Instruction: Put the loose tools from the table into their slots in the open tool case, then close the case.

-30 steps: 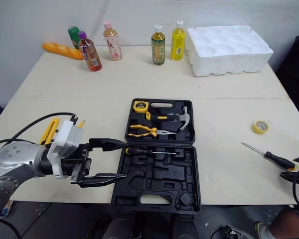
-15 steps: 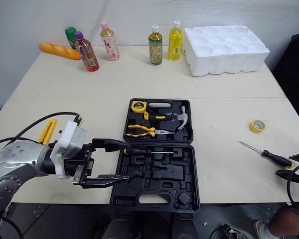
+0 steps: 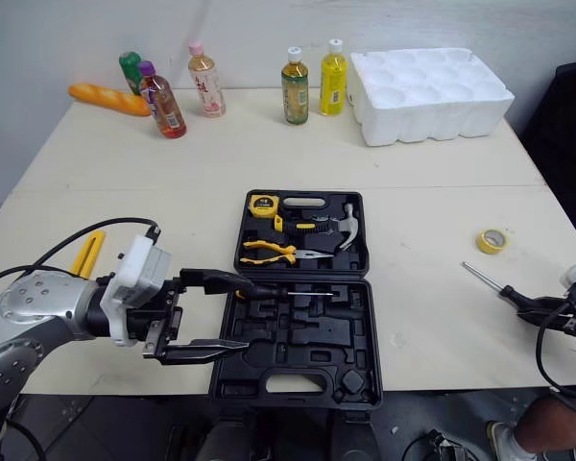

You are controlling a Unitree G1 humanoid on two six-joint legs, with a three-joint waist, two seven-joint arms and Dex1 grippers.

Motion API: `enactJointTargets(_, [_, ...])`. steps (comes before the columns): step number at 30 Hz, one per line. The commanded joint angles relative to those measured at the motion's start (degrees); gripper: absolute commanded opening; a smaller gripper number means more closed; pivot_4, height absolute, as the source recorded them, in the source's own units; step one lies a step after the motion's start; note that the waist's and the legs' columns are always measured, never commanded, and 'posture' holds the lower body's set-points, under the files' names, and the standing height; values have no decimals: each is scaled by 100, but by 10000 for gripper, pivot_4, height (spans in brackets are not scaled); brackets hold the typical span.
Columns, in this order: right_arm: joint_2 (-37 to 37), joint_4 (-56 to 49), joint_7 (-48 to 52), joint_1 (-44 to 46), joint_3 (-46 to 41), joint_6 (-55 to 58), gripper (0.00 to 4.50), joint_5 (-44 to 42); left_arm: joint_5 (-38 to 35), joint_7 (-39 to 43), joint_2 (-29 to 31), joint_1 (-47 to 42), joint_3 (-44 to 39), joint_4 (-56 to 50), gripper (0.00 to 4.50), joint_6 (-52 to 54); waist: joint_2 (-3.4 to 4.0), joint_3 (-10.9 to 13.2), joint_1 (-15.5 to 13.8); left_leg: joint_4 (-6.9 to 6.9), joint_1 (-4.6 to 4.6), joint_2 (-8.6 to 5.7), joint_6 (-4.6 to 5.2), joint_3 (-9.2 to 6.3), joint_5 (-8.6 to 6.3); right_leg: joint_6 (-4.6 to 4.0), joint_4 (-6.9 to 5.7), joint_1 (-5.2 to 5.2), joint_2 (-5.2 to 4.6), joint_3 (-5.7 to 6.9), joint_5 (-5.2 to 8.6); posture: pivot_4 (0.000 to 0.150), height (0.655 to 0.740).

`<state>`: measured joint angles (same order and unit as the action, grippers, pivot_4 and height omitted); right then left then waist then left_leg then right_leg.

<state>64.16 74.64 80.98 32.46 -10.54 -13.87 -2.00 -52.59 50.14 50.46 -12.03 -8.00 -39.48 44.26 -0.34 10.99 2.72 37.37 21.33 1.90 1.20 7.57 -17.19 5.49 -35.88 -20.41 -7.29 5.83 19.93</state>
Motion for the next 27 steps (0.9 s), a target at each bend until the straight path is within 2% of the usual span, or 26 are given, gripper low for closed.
enactJointTargets(1, [-38, -32, 54, 2, -122, 67, 10778, -112, 10, 58, 16, 0, -32, -4, 45000, -105, 0, 0, -3, 0, 0, 0, 0, 0, 0, 0, 0, 0, 0, 0, 0, 1500, 7400])
enactJointTargets(6, [-78, -161, 241, 27, -235, -33, 10778, -237, 65, 105, -5, -22, -19, 37, 45000, -143, 0, 0, 9, 0, 0, 0, 0, 1, 0, 0, -1, 0, 1, 0, 0, 1500, 7400])
enactJointTargets(10, [-59, -473, 613, 305, -301, -80, 10778, -447, 695, 110, -17, -47, 60, 286, 45000, -576, 15, 9, 19, 0, 0, -1, 0, 2, 0, 0, -2, 0, 1, -1, 0, 1500, 7400])
enactJointTargets(13, [-92, -1222, 1088, 275, -74, 204, 10778, -744, 1061, 301, 10, 26, 134, 491, 45000, -927, 25, 15, -1, -2, 0, -3, 1, 2, 1, 0, -5, -3, 1, 0, 0, 1500, 7400])
enactJointTargets(17, [-156, -3470, 1152, -126, 235, 1625, 10778, -1553, 1488, 511, -77, 176, 171, 773, 45000, -1502, 27, 17, -39, -4, 6, 0, 1, 2, 1, 0, -6, -13, -1, 0, 0, 1500, 7400])
enactJointTargets(20, [-66, -5155, 935, -455, 504, 3069, 10778, -1776, 1753, 639, -149, 294, 176, 944, 45000, -1915, 29, 17, -113, -2, 9, 2, 0, 0, 2, 0, -10, -17, -2, 2, 0, 1500, 7400])
enactJointTargets(22, [-8, -5877, 749, -622, 609, 3659, 10778, -1861, 1831, 682, -215, 317, 158, 1041, 45000, -2088, 29, 17, -129, -2, 13, 2, 0, -6, 1, 0, -9, -19, -6, 6, 0, 1500, 7400])
enactJointTargets(25, [-327, -7400, 546, -532, 797, 4528, 10778, -2484, 2103, 583, -320, 250, 125, 1289, 45000, -2377, 29, 18, -167, -2, 26, -6, 5, -13, -1, 0, -8, -25, -15, 14, 0, 1500, 7400])
enactJointTargets(27, [-366, -8114, 135, -360, 1199, 5195, 10778, -2303, 2154, 660, -285, 321, 86, 1370, 45000, -2455, 30, 18, -165, -4, 29, -6, 5, -16, -2, 0, -7, -25, -15, 16, 0, 1500, 7400])
